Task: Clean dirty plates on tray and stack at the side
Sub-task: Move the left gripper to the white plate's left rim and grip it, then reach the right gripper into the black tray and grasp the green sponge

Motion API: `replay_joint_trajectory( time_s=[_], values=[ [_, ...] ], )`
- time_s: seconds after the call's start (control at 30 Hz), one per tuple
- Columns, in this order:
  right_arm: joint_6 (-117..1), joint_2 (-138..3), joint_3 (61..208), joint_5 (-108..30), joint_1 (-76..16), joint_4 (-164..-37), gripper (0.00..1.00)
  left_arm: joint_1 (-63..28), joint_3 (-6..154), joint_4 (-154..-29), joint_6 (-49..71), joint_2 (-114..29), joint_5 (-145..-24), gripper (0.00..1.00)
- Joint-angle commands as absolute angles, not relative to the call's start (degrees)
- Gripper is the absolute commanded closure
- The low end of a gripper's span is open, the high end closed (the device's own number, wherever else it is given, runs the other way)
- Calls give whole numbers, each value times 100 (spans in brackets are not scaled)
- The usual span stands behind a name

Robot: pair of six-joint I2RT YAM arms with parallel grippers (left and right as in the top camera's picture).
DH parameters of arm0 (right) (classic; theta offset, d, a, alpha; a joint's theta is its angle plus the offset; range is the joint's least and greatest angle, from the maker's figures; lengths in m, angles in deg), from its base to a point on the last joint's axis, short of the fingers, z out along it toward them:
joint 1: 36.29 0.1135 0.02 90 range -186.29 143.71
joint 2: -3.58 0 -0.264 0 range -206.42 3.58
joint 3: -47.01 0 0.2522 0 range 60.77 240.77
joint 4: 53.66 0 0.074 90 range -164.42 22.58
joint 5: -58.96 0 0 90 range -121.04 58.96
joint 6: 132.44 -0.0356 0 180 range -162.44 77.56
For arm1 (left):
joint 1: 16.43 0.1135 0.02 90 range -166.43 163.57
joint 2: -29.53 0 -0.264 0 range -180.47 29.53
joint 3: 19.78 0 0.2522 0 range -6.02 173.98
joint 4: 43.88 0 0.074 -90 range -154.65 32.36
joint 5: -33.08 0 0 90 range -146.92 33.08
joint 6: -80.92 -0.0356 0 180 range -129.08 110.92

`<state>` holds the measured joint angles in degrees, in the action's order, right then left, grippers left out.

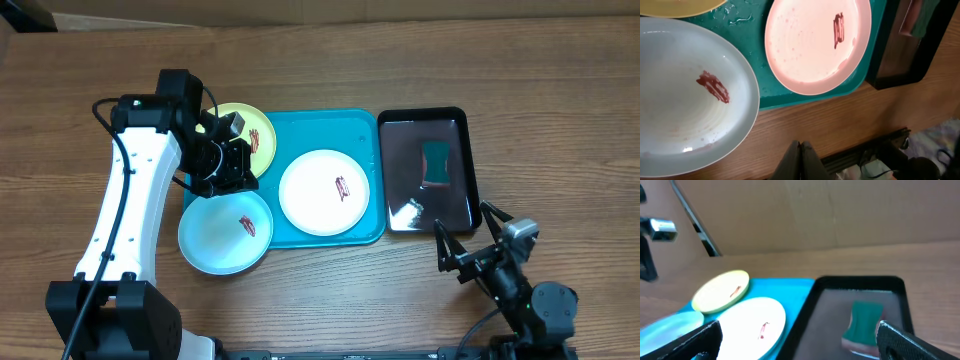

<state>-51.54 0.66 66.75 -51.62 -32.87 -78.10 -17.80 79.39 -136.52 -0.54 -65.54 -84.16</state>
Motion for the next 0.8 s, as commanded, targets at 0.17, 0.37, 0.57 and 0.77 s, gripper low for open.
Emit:
replay_joint_trajectory(
  time_s=[0.17,0.37,0.57,0.77],
  values=[
    [-4730,-2830,11151,-4847,-3305,-10557,0,-2105,7908,-13453,584,-6600,-7715,86],
    [-4501,-6021,14340,-4742,-3305,-13821,0,-2575,7908,-13284,1172,-6600,-6786,57],
    [-4608,-7757,15273,-5894,-3298,-14415,18,-2859,7747,-13011,1240,-6604,-6633,67],
    [-4723,-8734,15271,-5087,-3084,-14374,32,-2953,7259,-12482,1240,-6606,-6635,59]
  ],
)
